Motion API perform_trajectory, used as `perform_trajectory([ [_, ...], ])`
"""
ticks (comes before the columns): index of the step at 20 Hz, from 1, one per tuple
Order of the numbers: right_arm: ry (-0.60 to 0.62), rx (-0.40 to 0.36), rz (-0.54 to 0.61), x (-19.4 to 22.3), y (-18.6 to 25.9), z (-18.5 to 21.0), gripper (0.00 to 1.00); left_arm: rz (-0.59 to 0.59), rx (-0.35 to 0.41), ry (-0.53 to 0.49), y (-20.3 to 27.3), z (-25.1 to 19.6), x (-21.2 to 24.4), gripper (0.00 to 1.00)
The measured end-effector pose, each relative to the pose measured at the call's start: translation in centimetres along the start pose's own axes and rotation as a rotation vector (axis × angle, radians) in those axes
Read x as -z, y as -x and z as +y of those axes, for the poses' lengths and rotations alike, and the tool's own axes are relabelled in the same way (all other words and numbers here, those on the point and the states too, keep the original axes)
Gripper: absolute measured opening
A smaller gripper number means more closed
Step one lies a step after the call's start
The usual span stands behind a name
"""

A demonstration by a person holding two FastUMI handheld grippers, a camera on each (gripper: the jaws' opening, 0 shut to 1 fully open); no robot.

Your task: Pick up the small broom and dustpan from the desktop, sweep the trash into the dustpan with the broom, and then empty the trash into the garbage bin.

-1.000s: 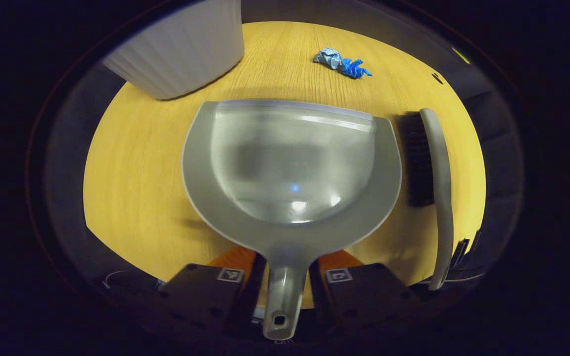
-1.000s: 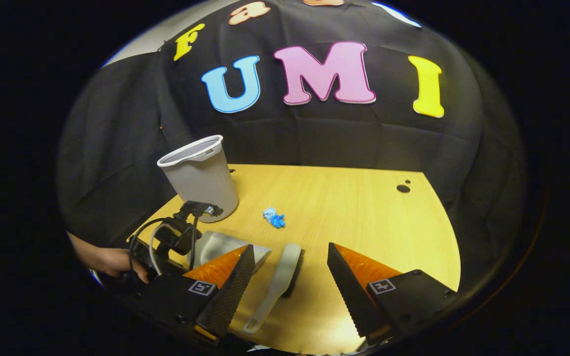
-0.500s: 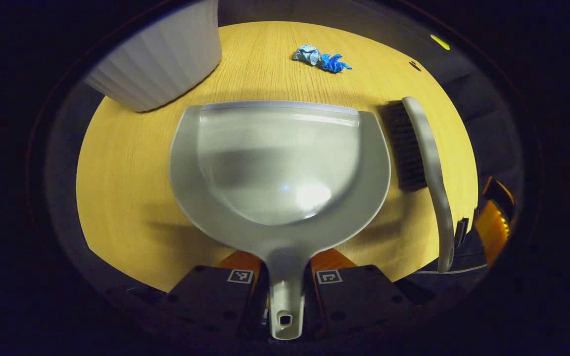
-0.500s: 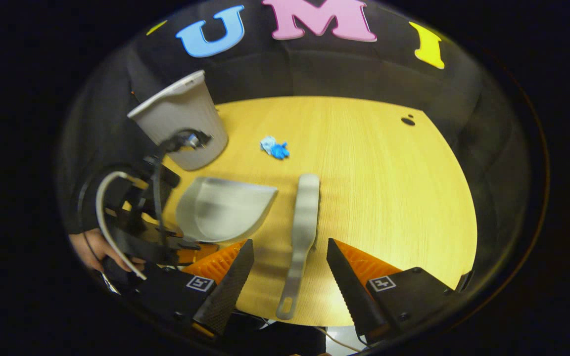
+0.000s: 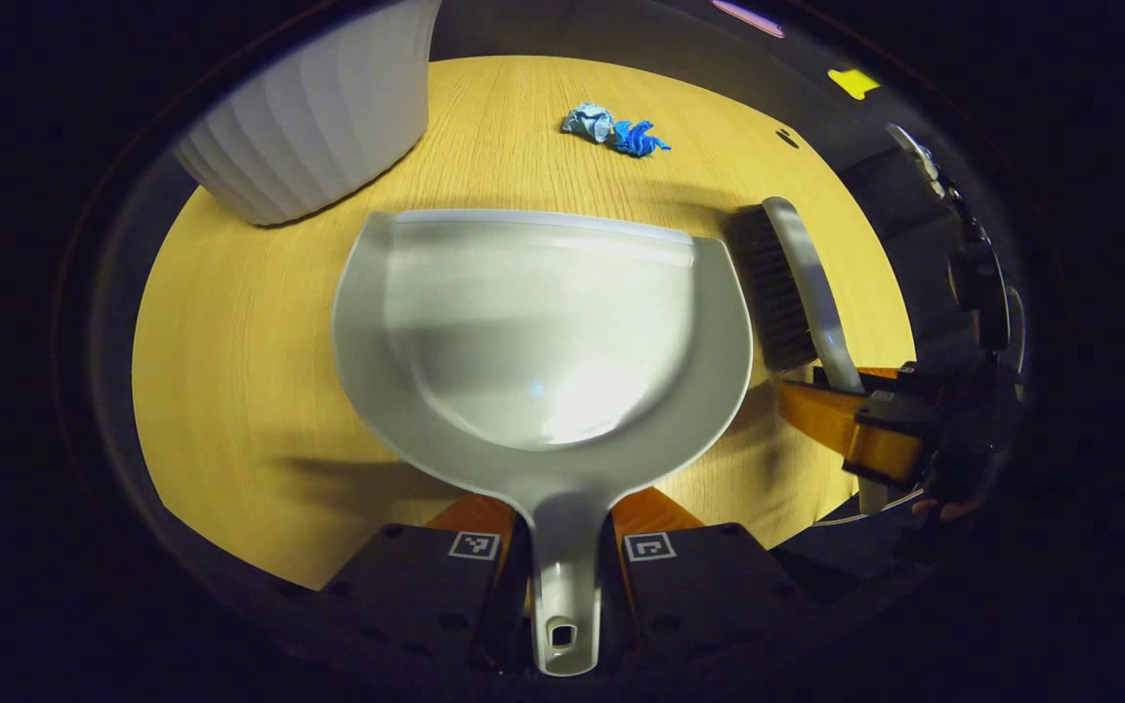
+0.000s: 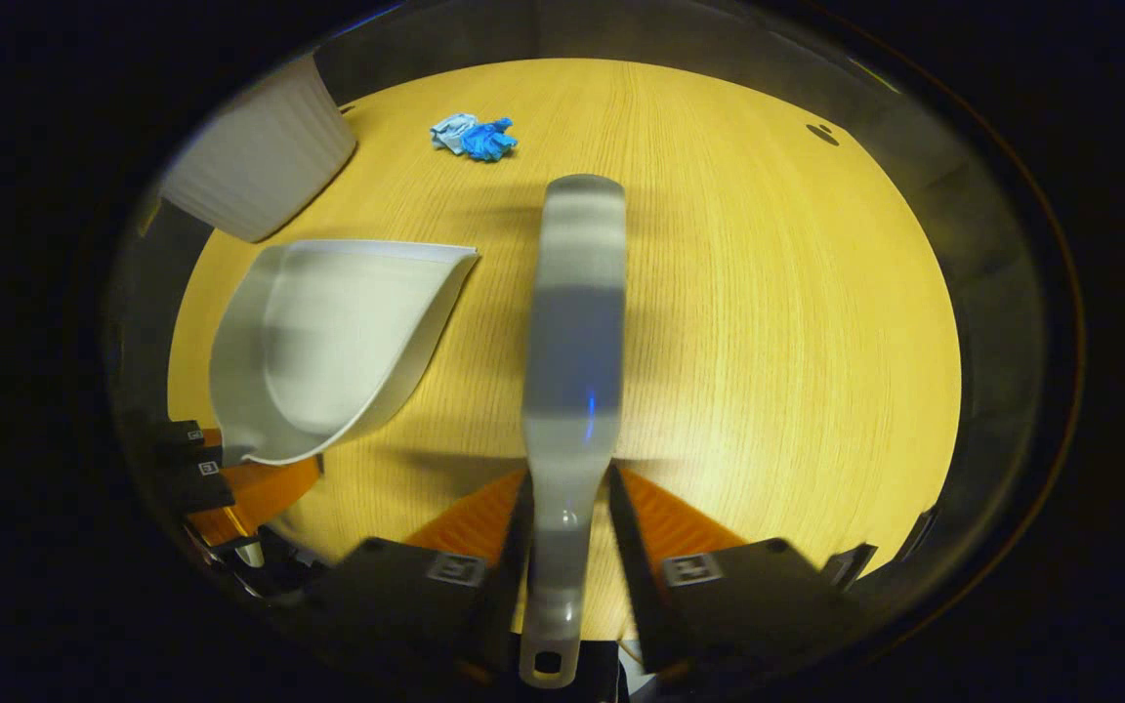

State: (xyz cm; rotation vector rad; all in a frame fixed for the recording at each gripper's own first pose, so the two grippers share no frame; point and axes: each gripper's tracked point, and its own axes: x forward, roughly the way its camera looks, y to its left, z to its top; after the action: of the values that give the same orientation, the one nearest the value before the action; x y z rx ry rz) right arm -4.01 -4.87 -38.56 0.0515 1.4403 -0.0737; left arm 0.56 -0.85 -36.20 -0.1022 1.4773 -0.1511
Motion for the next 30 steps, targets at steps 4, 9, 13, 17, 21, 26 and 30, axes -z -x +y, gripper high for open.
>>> perform_trajectory([
  [4,0.006,-0.041,0.065,-0.7,0.0,0.3,0.32,-0.011,0.004,0.022,0.0,0.0,0.0,0.30],
  [9,0.124,-0.076,0.073,-1.9,0.2,-1.0,0.29,-0.012,0.005,0.043,0.0,-0.1,0.0,0.30],
  [13,0.242,-0.043,0.024,-6.4,0.6,-3.4,0.27,0.032,-0.013,0.014,-0.1,0.4,0.4,0.30],
  [17,0.285,-0.029,-0.043,-13.1,1.3,-4.6,0.27,0.099,-0.033,-0.054,0.7,1.6,1.3,0.30],
  [21,0.418,0.064,-0.087,-20.0,0.6,-6.5,0.26,0.170,-0.061,-0.124,0.8,2.9,0.9,0.30],
  [26,0.705,0.077,-0.066,-26.2,-1.1,-4.7,0.26,0.221,-0.099,-0.233,1.2,4.5,-0.4,0.30],
  [30,0.853,0.006,-0.004,-25.6,-2.8,-1.0,0.26,0.245,-0.105,-0.303,1.5,5.2,-1.3,0.29],
])
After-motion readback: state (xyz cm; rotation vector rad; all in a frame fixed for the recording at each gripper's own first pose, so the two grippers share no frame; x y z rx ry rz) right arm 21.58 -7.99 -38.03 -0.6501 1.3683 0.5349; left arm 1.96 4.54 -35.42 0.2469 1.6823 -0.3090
